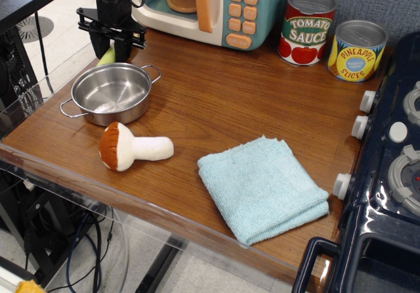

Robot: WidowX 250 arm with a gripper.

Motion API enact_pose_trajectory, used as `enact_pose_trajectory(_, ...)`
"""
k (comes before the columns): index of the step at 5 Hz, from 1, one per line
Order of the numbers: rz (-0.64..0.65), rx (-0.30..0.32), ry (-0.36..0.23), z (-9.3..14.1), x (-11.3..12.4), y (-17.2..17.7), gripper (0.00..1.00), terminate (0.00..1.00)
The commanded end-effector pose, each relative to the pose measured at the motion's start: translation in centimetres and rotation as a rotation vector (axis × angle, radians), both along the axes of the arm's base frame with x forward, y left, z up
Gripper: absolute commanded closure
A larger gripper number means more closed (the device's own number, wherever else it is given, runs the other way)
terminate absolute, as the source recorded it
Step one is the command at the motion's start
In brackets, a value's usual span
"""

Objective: Pick up the spoon and place it on the blue cloth

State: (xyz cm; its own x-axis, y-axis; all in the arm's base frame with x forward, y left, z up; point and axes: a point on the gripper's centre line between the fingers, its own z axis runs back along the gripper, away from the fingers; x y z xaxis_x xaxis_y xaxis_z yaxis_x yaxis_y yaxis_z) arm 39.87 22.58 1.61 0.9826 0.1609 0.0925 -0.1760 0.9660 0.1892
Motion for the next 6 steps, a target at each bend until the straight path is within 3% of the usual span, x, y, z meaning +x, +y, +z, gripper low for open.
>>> enact_pose_trajectory(1,-0.016,0.033,-0.041,2.1,0.0,-0.1,1.0,0.0)
enact_pose_trajectory(3,-0.01,0.041,-0.099,4.7,0.3,-0.3,1.0,0.0)
enact_pose_trajectory(6,0.036,0.115,-0.262,12.2,-1.8,-1.2,1.0,0.0)
